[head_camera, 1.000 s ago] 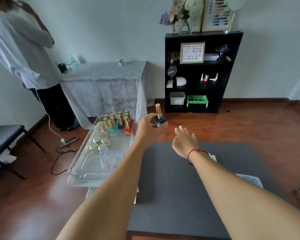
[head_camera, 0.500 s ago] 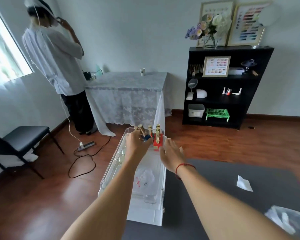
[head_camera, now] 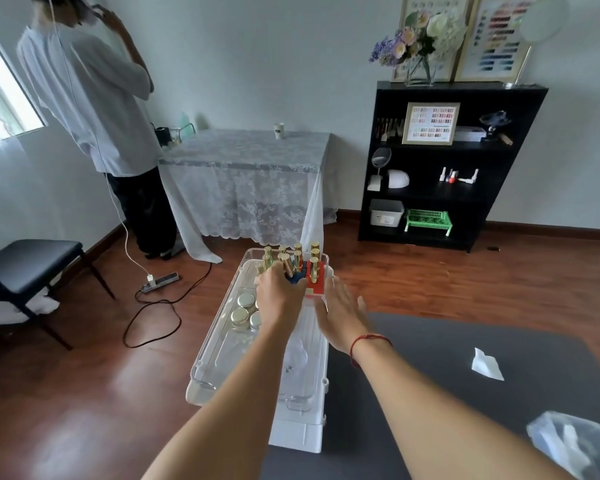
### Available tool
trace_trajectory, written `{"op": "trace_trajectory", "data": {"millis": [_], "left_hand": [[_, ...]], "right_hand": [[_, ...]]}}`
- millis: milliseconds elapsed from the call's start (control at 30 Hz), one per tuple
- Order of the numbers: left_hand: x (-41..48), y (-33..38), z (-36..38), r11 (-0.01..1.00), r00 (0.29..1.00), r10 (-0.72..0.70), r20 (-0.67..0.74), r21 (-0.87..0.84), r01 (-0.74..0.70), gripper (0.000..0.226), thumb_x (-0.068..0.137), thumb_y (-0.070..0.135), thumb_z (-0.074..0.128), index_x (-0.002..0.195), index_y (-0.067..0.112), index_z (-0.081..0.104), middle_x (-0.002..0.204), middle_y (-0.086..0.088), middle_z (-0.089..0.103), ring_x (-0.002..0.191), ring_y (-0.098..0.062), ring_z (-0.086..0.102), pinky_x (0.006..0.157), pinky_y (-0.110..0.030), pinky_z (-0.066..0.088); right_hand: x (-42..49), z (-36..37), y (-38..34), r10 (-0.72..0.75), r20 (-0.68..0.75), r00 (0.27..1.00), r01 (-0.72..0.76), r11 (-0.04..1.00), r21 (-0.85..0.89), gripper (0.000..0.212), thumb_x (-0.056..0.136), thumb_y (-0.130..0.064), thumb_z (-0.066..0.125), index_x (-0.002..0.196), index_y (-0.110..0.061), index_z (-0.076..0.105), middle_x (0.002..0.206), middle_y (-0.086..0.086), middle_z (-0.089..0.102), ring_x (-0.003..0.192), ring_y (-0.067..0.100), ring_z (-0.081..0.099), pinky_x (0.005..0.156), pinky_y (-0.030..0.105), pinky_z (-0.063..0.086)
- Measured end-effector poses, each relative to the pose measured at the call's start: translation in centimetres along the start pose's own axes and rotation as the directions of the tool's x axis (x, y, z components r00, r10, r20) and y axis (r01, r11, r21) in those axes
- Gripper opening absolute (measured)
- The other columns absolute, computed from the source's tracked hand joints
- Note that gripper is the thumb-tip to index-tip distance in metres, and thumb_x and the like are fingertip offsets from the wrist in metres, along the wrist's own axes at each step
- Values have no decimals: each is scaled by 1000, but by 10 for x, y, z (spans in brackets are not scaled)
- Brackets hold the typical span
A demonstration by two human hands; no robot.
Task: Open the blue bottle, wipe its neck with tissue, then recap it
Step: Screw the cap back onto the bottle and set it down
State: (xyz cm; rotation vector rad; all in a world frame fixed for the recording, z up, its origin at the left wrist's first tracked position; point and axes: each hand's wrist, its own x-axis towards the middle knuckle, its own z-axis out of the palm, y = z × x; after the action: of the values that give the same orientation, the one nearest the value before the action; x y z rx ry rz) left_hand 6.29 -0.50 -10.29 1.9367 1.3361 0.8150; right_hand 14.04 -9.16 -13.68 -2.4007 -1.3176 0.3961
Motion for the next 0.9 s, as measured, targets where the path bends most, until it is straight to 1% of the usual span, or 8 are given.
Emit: {"op": "trace_trajectory", "data": {"millis": [200, 267, 333, 433, 600, 700, 767, 900], "left_hand": [[1, 3, 1, 999, 999, -36, -32, 9, 37, 22, 78, 24, 76, 89, 8, 66, 85, -5, 64, 79, -20, 49, 66, -29, 38], [0, 2, 2, 999, 999, -38, -26, 13, 38, 21, 77, 23, 77, 86, 7, 65, 80, -2, 61, 75, -19, 50, 65, -31, 42], [0, 0, 3, 999, 999, -48, 2, 23, 48, 20, 76, 21, 77, 74, 6, 64, 69, -3, 61, 65, -21, 56, 59, -33, 50], [1, -3, 6, 997, 997, -73, 0, 40, 73, 35, 77, 18, 75, 54, 9, 50, 52, 0, 51, 46, -16, 43, 49, -27, 42], [3, 0, 3, 998, 999, -53, 9, 40, 53, 32, 77, 14, 72, 55, 11, 49, 52, 0, 49, 48, -16, 43, 54, -29, 44], [4, 2, 1, 999, 1000, 12, 4, 41, -12, 3, 79, 10, 65, 76, 8, 63, 67, -4, 63, 63, -21, 57, 61, -34, 53], [6, 3, 1, 999, 999, 33, 2, 29, -33, 9, 79, 2, 59, 82, 8, 65, 67, -7, 64, 61, -24, 55, 61, -36, 52], [13, 3, 1, 997, 998, 62, 27, 50, -63, 10, 78, 1, 57, 73, 7, 63, 66, -11, 66, 59, -29, 56, 63, -37, 51]], "right_hand": [[0, 0, -1, 13, 12, 1000, -13, 1000, -16, 62, 97, -49, 9, 150, -19, -7, 160, 3, 2, 148, 19, 1, 117, 49, 1], [-1, -1, -2, 8, 7, 1000, -8, 1000, -27, 62, 98, -49, 9, 150, -18, -6, 160, 4, 3, 148, 20, 2, 117, 48, 1], [-1, -1, -2, 4, 15, 1000, -4, 1000, -29, 62, 98, -48, 9, 150, -17, -6, 160, 5, 3, 148, 20, 3, 117, 48, 1], [-2, -2, -2, 6, 39, 999, -5, 999, -36, 63, 98, -48, 9, 150, -15, -6, 160, 6, 2, 148, 21, 2, 117, 48, 0], [-4, -5, -5, 10, 56, 998, -8, 999, -47, 62, 99, -46, 11, 150, -14, -8, 160, 5, 0, 148, 21, 1, 117, 48, 0], [-4, -7, -6, 12, 60, 998, -8, 999, -53, 61, 99, -44, 12, 150, -14, -5, 160, 6, 0, 148, 21, 1, 117, 48, -1], [-5, -8, -7, 12, 62, 998, -9, 998, -55, 61, 100, -44, 13, 150, -14, -5, 160, 6, 0, 148, 21, 1, 117, 48, -1], [-7, -11, -8, 10, 59, 998, -7, 998, -57, 61, 100, -44, 13, 150, -14, -5, 160, 6, 1, 148, 21, 2, 117, 48, 0]]}}
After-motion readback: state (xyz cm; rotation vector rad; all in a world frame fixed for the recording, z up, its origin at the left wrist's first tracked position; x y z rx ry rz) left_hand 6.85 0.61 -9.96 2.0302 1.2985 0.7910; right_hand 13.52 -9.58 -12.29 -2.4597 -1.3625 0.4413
